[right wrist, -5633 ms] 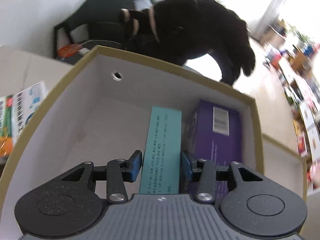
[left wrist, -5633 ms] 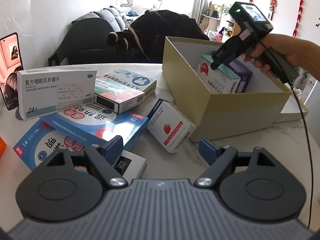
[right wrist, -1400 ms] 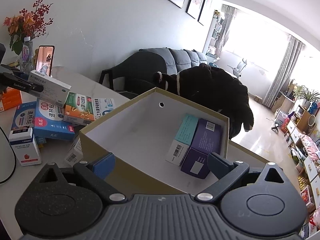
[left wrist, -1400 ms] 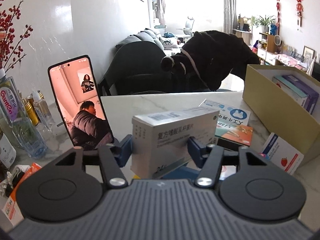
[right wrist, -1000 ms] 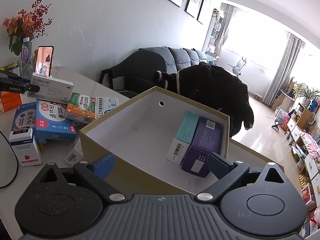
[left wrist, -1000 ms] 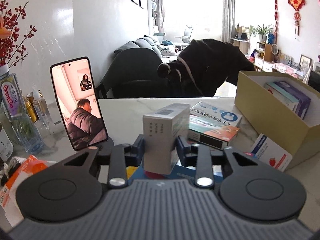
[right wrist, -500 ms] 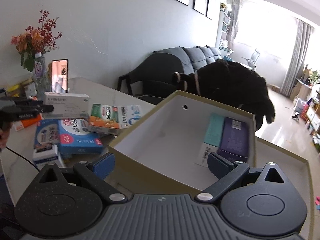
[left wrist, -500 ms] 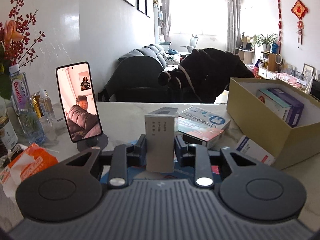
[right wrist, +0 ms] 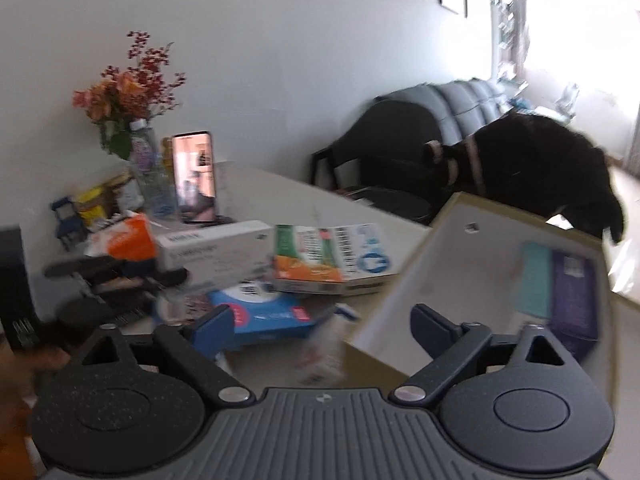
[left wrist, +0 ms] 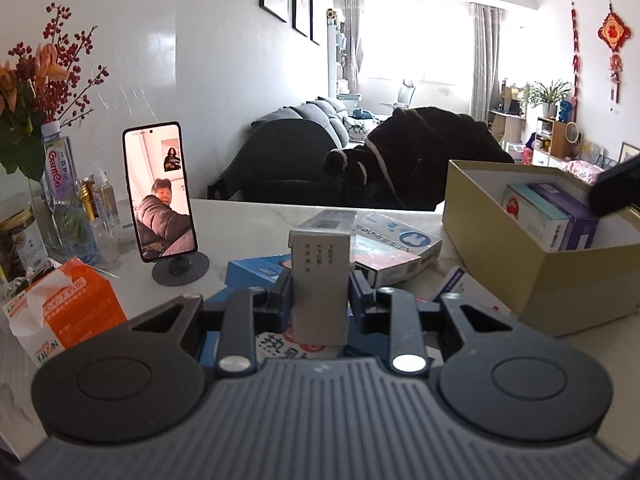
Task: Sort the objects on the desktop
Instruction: 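Grasp the white box with the right gripper while the left gripper releases it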
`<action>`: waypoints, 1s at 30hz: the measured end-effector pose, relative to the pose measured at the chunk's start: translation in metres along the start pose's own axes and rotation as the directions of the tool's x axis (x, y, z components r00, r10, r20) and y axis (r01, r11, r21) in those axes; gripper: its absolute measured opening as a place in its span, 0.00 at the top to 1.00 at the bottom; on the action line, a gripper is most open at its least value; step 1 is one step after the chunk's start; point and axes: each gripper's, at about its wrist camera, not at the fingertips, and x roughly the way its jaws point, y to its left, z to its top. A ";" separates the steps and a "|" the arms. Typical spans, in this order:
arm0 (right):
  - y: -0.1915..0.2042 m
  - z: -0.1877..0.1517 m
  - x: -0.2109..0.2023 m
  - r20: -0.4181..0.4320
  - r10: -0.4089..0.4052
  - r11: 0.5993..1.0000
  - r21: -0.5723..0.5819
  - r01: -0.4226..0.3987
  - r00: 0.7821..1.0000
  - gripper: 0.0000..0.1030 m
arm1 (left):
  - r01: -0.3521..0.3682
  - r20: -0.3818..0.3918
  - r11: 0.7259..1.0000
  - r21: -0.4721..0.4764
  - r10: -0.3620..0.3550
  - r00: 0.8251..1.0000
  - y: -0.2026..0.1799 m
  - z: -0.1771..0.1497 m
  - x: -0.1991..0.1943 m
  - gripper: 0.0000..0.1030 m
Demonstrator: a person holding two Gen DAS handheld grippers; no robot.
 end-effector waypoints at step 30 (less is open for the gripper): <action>0.025 0.041 0.115 -0.233 0.259 0.920 0.355 -0.166 0.937 0.38 | -0.069 0.076 0.979 0.191 0.056 0.996 -0.054 -0.026 -0.027 0.75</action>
